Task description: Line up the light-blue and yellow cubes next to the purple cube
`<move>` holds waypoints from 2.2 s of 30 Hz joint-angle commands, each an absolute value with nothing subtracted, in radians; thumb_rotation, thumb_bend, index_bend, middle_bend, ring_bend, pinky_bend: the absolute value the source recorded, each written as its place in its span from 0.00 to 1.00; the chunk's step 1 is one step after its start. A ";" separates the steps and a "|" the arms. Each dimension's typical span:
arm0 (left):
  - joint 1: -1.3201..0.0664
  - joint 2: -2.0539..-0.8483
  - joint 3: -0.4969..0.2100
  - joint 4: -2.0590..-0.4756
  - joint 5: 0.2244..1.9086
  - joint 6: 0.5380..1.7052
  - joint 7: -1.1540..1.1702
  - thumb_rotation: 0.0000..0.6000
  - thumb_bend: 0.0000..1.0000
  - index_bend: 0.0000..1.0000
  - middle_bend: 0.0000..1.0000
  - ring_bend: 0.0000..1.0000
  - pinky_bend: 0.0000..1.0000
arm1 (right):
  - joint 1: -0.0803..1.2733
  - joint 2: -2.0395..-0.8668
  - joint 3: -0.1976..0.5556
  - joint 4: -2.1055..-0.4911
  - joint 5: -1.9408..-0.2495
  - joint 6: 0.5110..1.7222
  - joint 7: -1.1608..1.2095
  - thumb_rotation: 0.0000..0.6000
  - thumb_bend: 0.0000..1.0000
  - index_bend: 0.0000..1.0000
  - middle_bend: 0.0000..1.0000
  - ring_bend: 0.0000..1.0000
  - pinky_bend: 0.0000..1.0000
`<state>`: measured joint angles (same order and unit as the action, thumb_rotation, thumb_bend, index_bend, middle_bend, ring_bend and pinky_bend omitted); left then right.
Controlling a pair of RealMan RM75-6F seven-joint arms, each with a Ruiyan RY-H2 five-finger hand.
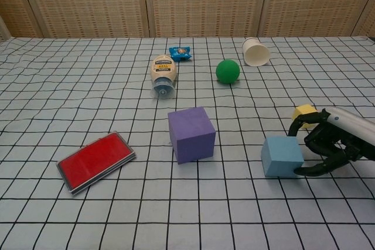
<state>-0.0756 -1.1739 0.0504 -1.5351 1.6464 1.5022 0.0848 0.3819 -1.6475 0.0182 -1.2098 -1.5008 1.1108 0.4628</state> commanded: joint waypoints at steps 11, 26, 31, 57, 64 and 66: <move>-0.078 -1.174 0.055 -1.538 1.651 1.497 0.091 1.00 0.52 0.12 0.07 0.06 0.40 | 0.430 -1.659 0.101 -1.230 -1.450 1.093 0.404 1.00 0.00 0.59 0.89 0.78 0.90; -0.081 -1.171 0.054 -1.538 1.642 1.487 0.088 1.00 0.52 0.12 0.07 0.06 0.40 | 0.511 -1.701 0.177 -1.206 -1.355 0.990 0.379 1.00 0.00 0.59 0.89 0.78 0.90; -0.081 -1.171 0.054 -1.538 1.643 1.489 0.088 1.00 0.52 0.12 0.07 0.06 0.40 | 0.532 -1.714 0.181 -1.194 -1.345 0.962 0.381 1.00 0.00 0.59 0.89 0.78 0.90; -0.083 -1.171 0.055 -1.538 1.639 1.485 0.084 1.00 0.52 0.12 0.07 0.06 0.40 | 0.594 -1.758 0.181 -1.186 -1.323 0.897 0.365 1.00 0.00 0.59 0.89 0.78 0.90; -0.083 -1.169 0.054 -1.536 1.639 1.487 0.079 1.00 0.52 0.12 0.07 0.06 0.40 | 0.603 -1.770 0.178 -1.167 -1.315 0.878 0.367 1.00 0.00 0.59 0.89 0.78 0.90; -0.083 -1.169 0.054 -1.535 1.638 1.488 0.079 1.00 0.52 0.12 0.07 0.06 0.40 | 0.606 -1.773 0.178 -1.162 -1.314 0.874 0.369 1.00 0.00 0.59 0.89 0.78 0.90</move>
<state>-0.0826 -1.1690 0.0536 -1.5352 1.6382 1.4880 0.0785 0.6055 -1.7726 0.1779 -1.1627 -1.3141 0.8745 0.3686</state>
